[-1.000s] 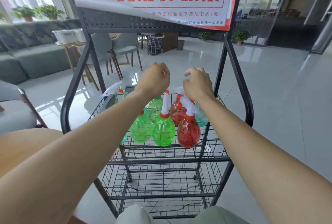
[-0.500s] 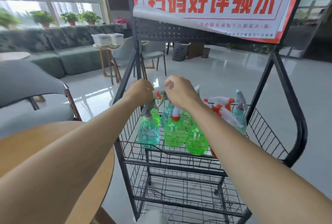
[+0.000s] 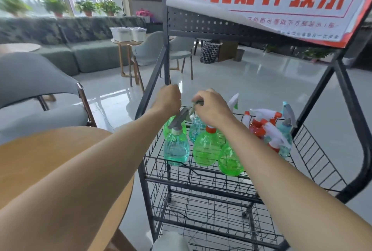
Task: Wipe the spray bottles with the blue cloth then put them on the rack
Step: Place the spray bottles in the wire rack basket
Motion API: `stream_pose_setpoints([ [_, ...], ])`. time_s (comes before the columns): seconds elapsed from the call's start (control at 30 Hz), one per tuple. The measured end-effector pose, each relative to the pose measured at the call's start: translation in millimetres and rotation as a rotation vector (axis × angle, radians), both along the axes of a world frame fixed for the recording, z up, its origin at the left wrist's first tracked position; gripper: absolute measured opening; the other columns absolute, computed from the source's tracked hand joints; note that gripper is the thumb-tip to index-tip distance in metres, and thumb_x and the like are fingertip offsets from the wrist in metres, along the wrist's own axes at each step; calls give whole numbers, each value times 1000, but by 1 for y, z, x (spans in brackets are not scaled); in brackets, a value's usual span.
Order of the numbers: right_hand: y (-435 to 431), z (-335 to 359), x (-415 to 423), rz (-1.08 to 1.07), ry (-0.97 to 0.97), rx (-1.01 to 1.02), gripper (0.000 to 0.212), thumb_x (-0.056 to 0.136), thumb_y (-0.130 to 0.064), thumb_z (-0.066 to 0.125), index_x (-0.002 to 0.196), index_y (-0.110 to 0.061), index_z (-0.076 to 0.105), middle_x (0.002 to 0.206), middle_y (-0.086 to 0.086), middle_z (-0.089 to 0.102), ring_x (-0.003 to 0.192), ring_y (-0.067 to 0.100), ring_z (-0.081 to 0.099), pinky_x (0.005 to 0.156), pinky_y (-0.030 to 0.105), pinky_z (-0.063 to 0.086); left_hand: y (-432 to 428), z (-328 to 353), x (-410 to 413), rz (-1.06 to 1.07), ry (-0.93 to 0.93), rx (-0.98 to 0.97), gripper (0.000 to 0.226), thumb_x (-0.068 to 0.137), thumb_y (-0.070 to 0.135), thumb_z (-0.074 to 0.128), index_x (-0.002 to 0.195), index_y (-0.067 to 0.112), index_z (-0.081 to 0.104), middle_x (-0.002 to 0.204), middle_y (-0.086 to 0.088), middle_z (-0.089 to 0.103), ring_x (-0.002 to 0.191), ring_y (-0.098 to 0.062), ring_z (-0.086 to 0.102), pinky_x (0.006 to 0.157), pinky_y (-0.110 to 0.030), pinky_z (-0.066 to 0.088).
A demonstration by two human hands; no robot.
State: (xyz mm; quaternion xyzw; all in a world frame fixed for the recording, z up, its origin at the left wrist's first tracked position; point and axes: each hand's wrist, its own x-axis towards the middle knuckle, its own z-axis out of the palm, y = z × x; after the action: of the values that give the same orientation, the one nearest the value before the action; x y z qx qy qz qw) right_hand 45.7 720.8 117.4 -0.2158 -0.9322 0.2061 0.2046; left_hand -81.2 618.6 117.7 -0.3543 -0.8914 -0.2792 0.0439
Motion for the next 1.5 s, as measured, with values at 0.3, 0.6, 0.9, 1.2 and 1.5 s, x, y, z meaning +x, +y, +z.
stream_pose_setpoints([
  [0.3,-3,7,4,-39,71,-11,22,104,-9,55,114,-13,75,126,9,56,113,27,58,95,36,46,-2,26,14,-27,80,-66,45,100,52,60,88,10,54,88,-11,63,80,-35,67,60,-37,45],
  [0.6,-19,1,16,-50,87,-75,37,92,11,57,110,-14,77,124,10,58,114,29,62,103,42,52,-39,22,33,-125,-160,-329,23,104,19,65,88,4,58,70,-7,68,54,-17,72,59,-31,64],
  [0.9,-8,14,30,-124,231,-215,26,93,1,64,105,-18,76,116,6,70,109,23,63,91,36,53,-45,26,41,-108,-48,-440,13,103,9,56,95,0,57,88,-16,70,62,-22,76,65,-38,66],
  [1.2,8,10,22,-146,46,87,33,98,-9,62,131,-14,63,132,10,59,121,31,57,104,46,47,-15,31,25,-97,181,-187,37,103,22,59,135,5,50,137,-19,52,127,-39,53,97,-46,47],
  [1.5,16,6,-17,-185,-255,127,17,96,-13,60,107,-16,72,93,9,69,87,35,61,79,39,46,5,5,6,-88,85,-260,34,101,21,59,134,12,57,135,-12,48,111,-33,58,83,-43,48],
])
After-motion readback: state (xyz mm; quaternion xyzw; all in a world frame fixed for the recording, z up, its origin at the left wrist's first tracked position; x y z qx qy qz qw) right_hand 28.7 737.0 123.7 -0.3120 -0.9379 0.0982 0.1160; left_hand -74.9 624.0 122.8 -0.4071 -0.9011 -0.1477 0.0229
